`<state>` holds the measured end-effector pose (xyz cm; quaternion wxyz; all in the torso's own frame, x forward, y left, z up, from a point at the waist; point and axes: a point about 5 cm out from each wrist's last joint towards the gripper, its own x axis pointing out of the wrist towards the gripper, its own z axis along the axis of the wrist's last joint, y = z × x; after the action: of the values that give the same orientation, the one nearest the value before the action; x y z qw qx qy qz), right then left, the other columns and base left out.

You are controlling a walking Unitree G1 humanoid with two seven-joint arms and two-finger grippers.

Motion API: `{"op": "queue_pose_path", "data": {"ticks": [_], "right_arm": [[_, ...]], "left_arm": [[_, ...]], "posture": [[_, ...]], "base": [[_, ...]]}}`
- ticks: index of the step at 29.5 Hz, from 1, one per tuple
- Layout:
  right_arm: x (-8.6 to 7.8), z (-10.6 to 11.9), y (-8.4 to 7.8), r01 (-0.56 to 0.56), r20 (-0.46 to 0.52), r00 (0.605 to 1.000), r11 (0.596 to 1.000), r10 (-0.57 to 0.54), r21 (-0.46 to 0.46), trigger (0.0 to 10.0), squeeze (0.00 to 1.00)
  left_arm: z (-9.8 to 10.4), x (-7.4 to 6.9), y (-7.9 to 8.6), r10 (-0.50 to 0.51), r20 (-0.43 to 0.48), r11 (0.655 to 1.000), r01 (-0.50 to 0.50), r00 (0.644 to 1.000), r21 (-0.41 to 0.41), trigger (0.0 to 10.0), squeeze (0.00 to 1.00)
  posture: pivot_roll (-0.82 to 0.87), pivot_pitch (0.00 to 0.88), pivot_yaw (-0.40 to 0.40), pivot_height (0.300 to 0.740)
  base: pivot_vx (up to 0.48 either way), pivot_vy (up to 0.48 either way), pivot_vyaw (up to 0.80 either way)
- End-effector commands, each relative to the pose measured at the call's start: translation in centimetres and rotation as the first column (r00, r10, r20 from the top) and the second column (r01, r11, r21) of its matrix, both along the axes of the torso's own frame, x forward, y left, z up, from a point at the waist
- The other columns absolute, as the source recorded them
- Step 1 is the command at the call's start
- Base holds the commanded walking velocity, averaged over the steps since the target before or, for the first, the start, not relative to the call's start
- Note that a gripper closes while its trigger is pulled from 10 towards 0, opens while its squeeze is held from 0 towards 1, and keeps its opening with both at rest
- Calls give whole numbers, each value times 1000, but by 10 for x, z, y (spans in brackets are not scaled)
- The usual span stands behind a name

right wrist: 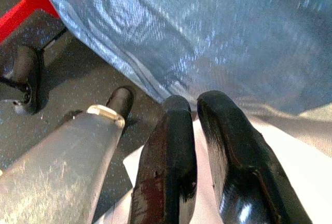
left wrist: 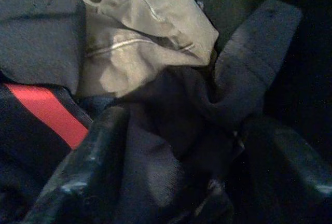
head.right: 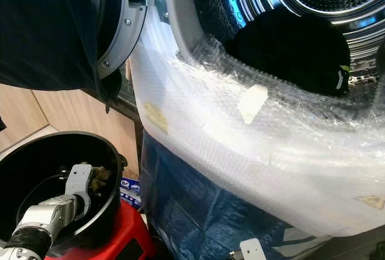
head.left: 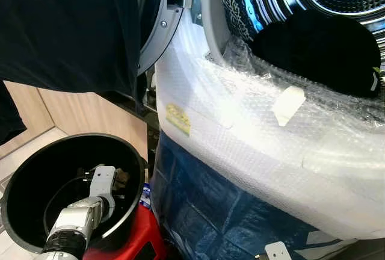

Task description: Clothes washing

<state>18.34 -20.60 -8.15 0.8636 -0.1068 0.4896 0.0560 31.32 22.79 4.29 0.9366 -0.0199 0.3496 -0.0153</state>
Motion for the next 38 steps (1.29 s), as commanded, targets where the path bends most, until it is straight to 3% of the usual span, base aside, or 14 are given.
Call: {"op": "queue_pose_path", "data": {"ticks": [1,14,19,29,38], "right_arm": [[-4,0,-7,5,-12,1000,1000,-5,-18,10000,0],[-1,1,-10,14,-5,1000,1000,-14,-13,10000,0],[-1,-1,2,-11,-13,1000,1000,11,5,10000,0],[-2,-1,1,-18,-16,1000,1000,18,3,10000,0],[-2,-1,-2,-21,-19,1000,1000,21,-3,10000,0]], "left_arm": [[1,3,-2,-4,6,1000,4,1000,-10,0,0],[-4,3,-2,7,-6,1000,-8,1000,-17,0,0],[-1,4,-5,-19,1,999,19,1000,-28,0,0],[-1,6,-5,-1,21,999,1,1000,-38,0,0],[32,15,-3,80,192,994,-63,978,-91,0,0]], "posture": [[96,76,-136,740],[86,73,-134,740],[108,53,-133,740],[113,46,-140,740],[122,24,-140,740]], "base": [[0,0,0],[0,0,0],[0,0,0],[0,0,0],[0,0,0]]}}
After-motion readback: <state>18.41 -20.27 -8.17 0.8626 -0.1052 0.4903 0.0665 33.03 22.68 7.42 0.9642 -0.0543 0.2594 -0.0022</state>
